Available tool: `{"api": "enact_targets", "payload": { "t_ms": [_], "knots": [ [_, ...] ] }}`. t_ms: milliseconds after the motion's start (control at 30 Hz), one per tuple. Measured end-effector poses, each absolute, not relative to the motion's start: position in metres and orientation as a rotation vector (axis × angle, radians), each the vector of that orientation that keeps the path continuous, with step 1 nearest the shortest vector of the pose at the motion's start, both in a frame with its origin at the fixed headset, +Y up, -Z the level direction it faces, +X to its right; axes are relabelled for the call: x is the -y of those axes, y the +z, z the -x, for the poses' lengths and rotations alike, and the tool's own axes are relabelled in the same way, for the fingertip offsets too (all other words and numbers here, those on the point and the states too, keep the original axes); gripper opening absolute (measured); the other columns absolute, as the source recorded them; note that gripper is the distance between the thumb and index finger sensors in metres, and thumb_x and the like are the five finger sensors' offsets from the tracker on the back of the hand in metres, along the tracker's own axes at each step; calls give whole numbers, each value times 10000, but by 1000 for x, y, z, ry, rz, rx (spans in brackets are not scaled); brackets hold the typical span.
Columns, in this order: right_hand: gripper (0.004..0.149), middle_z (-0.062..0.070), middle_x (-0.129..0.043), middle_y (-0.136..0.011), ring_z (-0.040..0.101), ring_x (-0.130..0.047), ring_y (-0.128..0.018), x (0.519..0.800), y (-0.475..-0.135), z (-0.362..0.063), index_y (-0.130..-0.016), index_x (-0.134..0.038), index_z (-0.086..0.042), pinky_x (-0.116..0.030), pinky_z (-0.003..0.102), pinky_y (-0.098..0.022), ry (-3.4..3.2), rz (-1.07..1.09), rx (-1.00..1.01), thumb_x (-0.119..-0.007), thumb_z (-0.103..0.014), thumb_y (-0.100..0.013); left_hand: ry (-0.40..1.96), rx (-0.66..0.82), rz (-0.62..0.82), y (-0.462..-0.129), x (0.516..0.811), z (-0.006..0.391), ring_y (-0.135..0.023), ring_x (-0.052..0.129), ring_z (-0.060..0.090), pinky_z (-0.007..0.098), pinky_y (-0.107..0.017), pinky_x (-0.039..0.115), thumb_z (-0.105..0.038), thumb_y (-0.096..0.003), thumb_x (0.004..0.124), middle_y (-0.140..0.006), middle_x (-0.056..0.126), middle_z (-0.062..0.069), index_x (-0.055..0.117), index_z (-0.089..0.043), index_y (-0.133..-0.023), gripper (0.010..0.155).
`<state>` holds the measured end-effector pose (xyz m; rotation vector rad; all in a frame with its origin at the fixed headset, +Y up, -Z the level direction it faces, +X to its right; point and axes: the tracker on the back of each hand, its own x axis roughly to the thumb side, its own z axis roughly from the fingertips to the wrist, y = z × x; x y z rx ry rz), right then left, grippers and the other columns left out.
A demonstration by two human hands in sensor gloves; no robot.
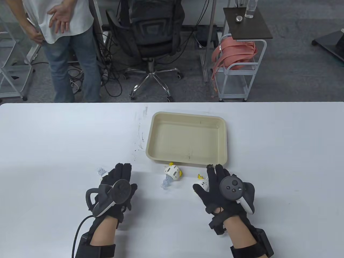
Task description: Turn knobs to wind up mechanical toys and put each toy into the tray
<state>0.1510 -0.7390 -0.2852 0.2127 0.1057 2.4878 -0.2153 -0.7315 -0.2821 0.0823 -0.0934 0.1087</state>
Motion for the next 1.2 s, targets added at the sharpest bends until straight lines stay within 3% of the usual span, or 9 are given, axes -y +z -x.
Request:
{"api": "enact_targets", "payload": {
  "t_ms": [400,467,533,667,800,867,1200],
  "knots": [
    [1020,340,-131,-1159,596,-153,-990,736,-283,-152,-1146,-306,-22,-19,722,-636,2476,-218,-41,-674,-690,-468,131,40,-104,-280,726,226,-1005,783,375,556,-730,637,-525,-453,847,-1153,604,137,542,-243,-1113,780],
    [1019,339,-135,-1158,597,-158,-990,736,-283,-152,-1145,-309,-18,-23,723,-636,2483,-219,-35,-672,-690,-470,131,7,-129,-279,723,233,-1011,770,377,557,-735,624,-485,-459,857,-1153,598,136,536,-239,-1113,769],
    [1019,339,-133,-1158,597,-156,-989,735,-283,-152,-1146,-307,-19,-20,722,-636,2479,-214,-35,-672,-689,-470,106,-29,-119,-280,721,240,-1021,752,382,564,-744,602,-315,-476,866,-1155,590,127,534,-240,-1108,718],
    [1013,343,-144,-1158,599,-160,-988,737,-283,-153,-1144,-318,-12,-19,722,-636,2456,-197,-35,-680,-677,-470,47,-99,-84,-281,722,253,-1055,678,398,588,-763,528,-262,-470,871,-1172,549,114,507,-265,-1113,739],
    [1011,342,-141,-1157,597,-158,-989,737,-284,-153,-1143,-315,-14,-18,721,-635,2482,-192,-47,-675,-679,-471,111,-129,12,-284,729,255,-1067,635,429,605,-768,497,-329,-467,887,-1189,503,123,489,-282,-1122,768],
    [1007,343,-143,-1156,598,-160,-987,735,-283,-154,-1143,-316,-13,-20,722,-634,2486,-197,-30,-673,-677,-474,81,-128,30,-286,733,252,-1067,631,435,602,-767,505,-455,-445,907,-1196,487,127,471,-299,-1129,826],
    [1004,347,-149,-1155,599,-164,-987,732,-279,-152,-1143,-319,-11,-22,723,-634,2501,-211,-12,-672,-673,-476,-24,-177,122,-297,754,257,-1060,639,454,597,-757,540,-434,-458,894,-1205,457,113,486,-349,-1122,784]
  ]
}}
